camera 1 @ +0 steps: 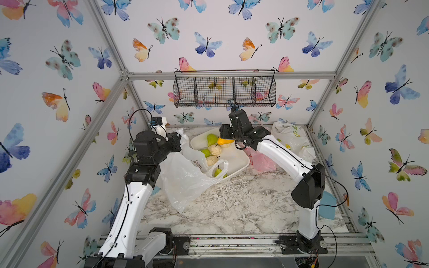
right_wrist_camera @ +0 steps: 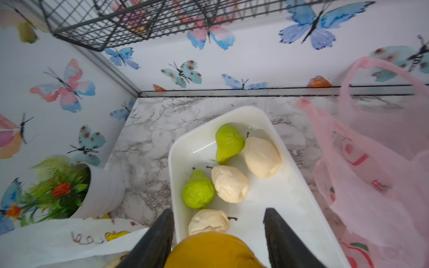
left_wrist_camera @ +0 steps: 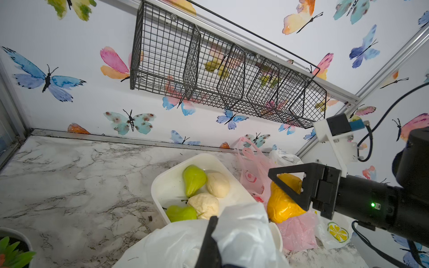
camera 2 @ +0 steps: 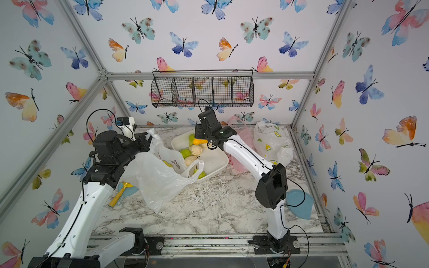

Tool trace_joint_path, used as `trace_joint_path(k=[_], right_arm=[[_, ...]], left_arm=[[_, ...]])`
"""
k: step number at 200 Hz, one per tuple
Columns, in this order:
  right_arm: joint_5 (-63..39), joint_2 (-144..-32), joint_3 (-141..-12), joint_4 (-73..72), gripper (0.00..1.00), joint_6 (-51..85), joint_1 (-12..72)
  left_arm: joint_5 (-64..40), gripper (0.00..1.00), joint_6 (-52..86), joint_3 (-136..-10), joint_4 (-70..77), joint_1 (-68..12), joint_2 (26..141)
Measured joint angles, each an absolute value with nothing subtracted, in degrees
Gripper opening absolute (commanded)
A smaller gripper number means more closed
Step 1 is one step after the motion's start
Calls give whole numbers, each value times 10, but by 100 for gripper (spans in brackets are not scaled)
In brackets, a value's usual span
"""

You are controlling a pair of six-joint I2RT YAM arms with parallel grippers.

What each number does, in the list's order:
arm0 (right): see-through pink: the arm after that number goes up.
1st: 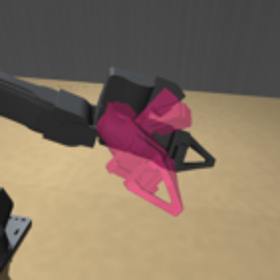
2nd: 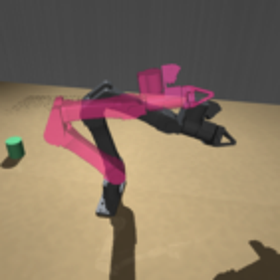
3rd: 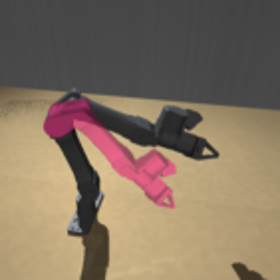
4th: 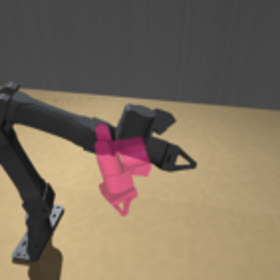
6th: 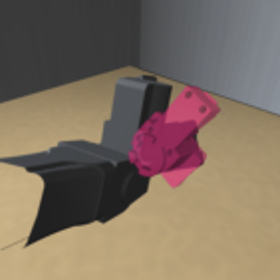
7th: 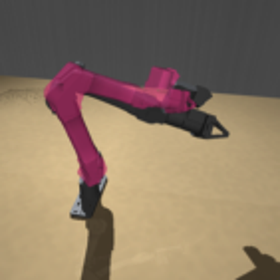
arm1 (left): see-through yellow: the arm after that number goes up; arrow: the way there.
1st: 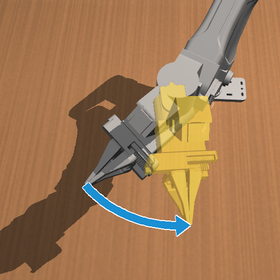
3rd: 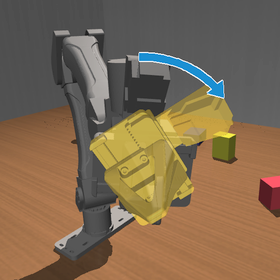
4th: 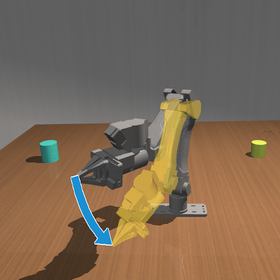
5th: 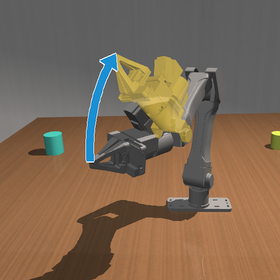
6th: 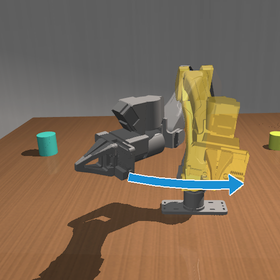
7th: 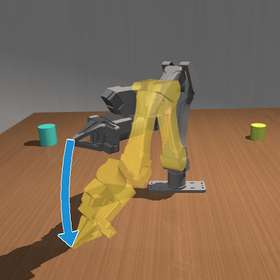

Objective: Place the pears into plastic bags & tie knots
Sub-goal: Place the pear in the plastic bag.

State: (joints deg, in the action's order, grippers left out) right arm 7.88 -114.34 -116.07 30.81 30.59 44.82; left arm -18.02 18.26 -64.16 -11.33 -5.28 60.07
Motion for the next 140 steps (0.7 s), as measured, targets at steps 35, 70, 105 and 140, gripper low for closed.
trace_joint_path(k=[35,70,105,140], right_arm=[[10,-1169,-1198,284,47,338,532],[-40,-1220,-1190,245,54,384,575],[-87,-1273,-1184,240,69,410,573],[-132,-1275,-1185,260,84,395,573]], left_arm=[[-180,0,182,-642,-111,-53,603],[-181,0,183,-642,-104,-54,617],[-181,0,182,-642,-103,-54,627],[-181,0,182,-642,-94,-54,628]])
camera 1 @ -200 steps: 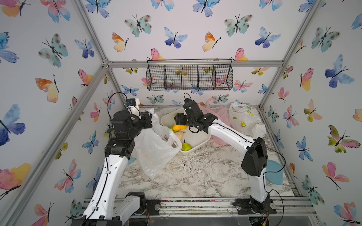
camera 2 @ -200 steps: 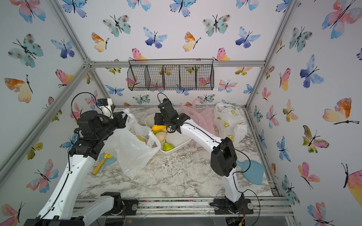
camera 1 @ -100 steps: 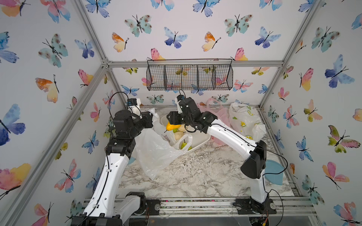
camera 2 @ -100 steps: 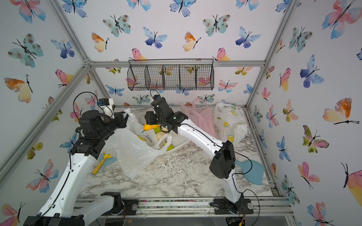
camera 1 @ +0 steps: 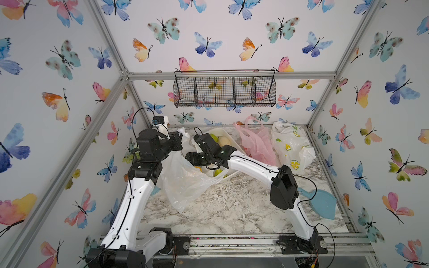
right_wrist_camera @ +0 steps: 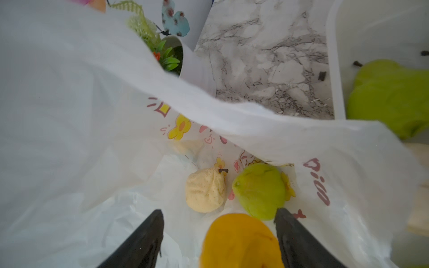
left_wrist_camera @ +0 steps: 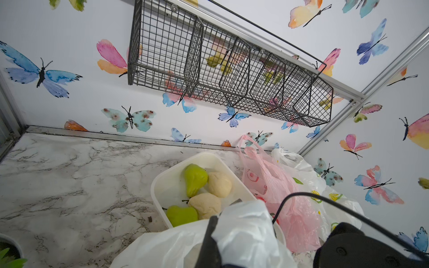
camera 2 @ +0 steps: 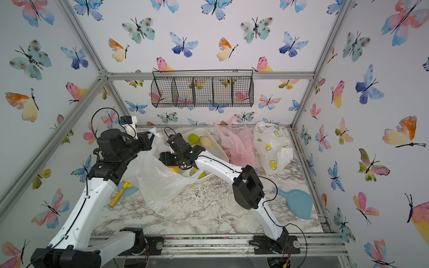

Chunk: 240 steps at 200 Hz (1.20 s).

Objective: Place the pears into plastic bags & tie knots
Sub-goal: Place the pear in the plastic bag, then place the plastic bag at the center of the board.

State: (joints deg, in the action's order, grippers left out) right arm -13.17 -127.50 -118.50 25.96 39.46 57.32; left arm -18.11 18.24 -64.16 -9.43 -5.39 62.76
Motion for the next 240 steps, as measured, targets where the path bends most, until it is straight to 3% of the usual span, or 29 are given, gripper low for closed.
trace_joint_path(k=[29,95,148,166,174,194,223,240], right_arm=[[-122,-1231,-1128,290,85,365,571],[28,-1026,-975,359,87,317,512],[30,-1039,-903,371,82,323,495],[14,-1052,-887,369,67,328,495],[4,-1055,-881,368,50,329,496],[-29,-1055,-871,365,25,328,496],[-64,-1023,-898,376,8,298,496],[-62,-989,-959,405,4,269,498]], left_arm=[[-181,0,182,-642,-91,-54,628],[-181,0,180,-642,-90,-54,627],[-181,0,180,-642,-88,-54,627],[-182,0,180,-642,-89,-54,626],[-182,0,180,-642,-89,-54,625],[-182,0,180,-642,-90,-55,620],[-176,0,171,-647,-115,-64,602],[-162,0,164,-663,-136,-86,583]])
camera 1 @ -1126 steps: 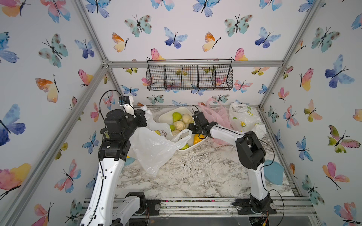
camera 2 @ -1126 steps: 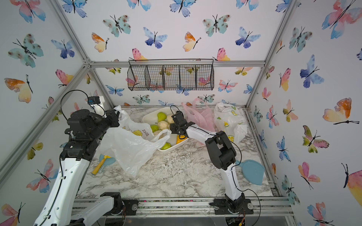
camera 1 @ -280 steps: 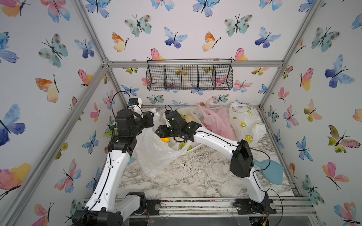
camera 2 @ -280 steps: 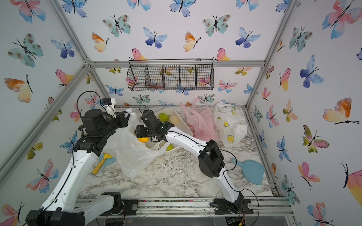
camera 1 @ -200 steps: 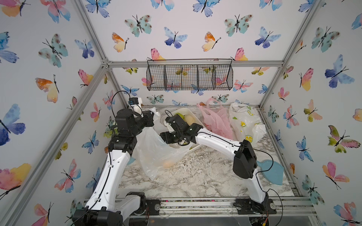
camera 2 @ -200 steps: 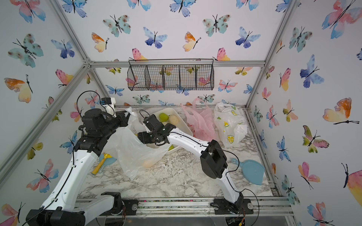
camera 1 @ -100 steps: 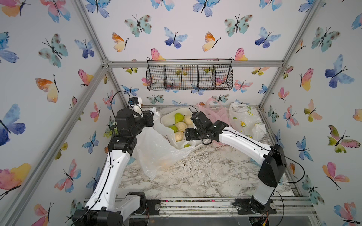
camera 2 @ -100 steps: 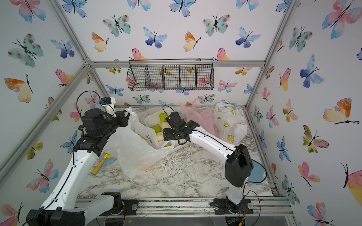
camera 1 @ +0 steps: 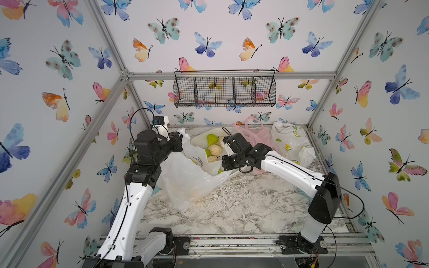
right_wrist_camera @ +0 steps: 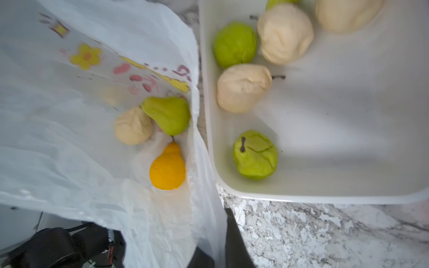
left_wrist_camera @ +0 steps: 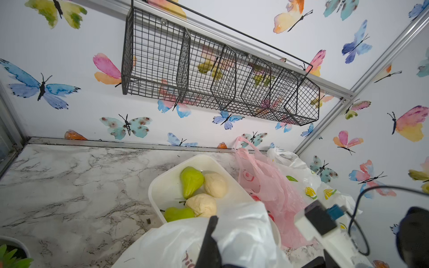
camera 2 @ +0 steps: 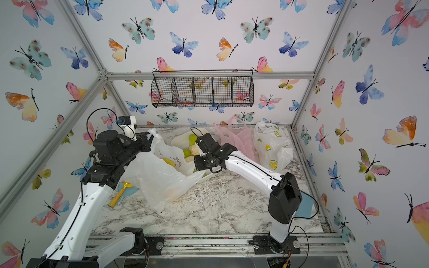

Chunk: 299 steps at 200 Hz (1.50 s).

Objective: Place the pears into plastic bags & tie knots
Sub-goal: Place the plastic bag at the center of the board, then tie the plastic bag at the center of the board.

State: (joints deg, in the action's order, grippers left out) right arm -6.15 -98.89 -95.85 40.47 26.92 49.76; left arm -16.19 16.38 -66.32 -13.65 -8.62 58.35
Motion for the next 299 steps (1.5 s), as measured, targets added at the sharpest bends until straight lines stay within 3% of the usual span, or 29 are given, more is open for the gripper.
trace_joint_path(k=[63,96,127,145,158,192,213,266,299], right_arm=[[-5,-880,-1133,497,3,209,454],[14,-919,-1192,540,3,194,411],[36,-923,-1207,562,5,181,391],[49,-900,-1160,552,6,172,370],[58,-879,-1103,543,13,168,342],[116,-884,-1018,536,48,146,283],[131,-891,-1019,538,60,122,286],[102,-863,-1142,530,62,51,302],[87,-828,-1099,478,65,2,423]], left_arm=[[-51,0,196,-679,-155,-272,484],[37,0,226,-677,-138,-428,518],[79,0,234,-677,-110,-510,574],[83,0,236,-677,-84,-515,598],[84,1,235,-677,-61,-515,621],[71,4,219,-676,-14,-494,681],[39,4,216,-676,2,-451,700],[-15,4,207,-697,12,-403,735],[-39,4,206,-717,10,-387,762]])
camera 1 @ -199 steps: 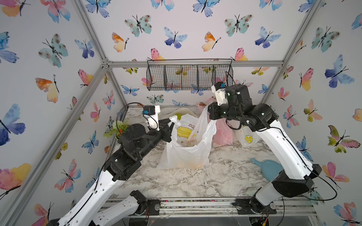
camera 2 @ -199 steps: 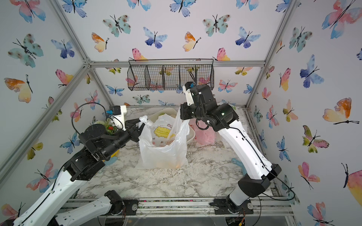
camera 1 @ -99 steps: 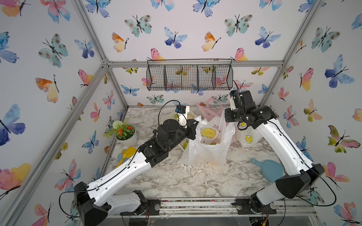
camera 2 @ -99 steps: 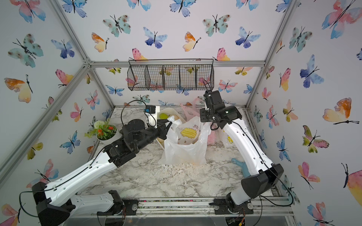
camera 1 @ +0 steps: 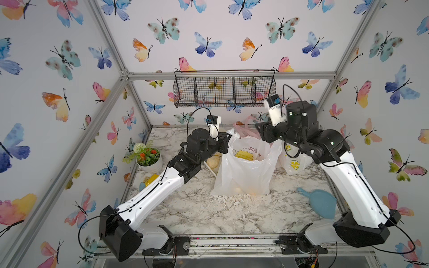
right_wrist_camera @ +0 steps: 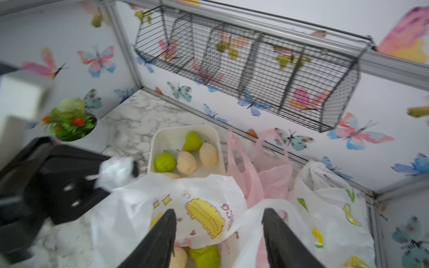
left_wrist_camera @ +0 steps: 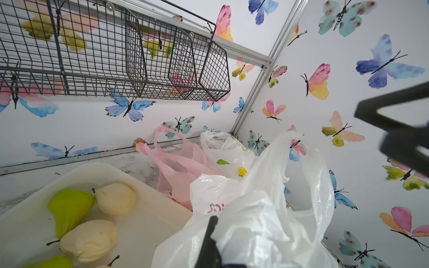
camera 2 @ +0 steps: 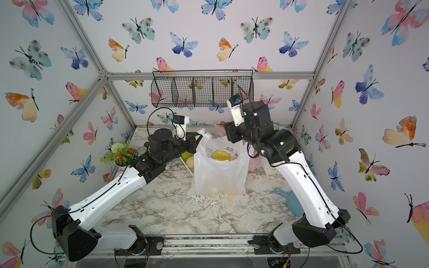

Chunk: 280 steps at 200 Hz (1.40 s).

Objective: Place the pears into plastic bags & tie knots
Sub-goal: Tie the plastic bag at the center of the board.

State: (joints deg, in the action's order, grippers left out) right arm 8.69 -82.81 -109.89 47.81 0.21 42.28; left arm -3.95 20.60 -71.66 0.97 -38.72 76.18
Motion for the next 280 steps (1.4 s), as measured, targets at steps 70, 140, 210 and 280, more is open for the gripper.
trace_joint_path(k=[70,140,210,280], right_arm=[[62,-832,-869,284,65,-97,462],[65,-838,-870,164,58,-146,462],[43,-844,-853,85,14,-184,462],[-58,-819,-793,29,5,-137,420]], left_arm=[[-86,3,206,-725,-1,-366,765],[-106,3,201,-724,-3,-358,764],[-156,41,193,-713,-2,-336,756],[-343,86,208,-583,120,-251,697]])
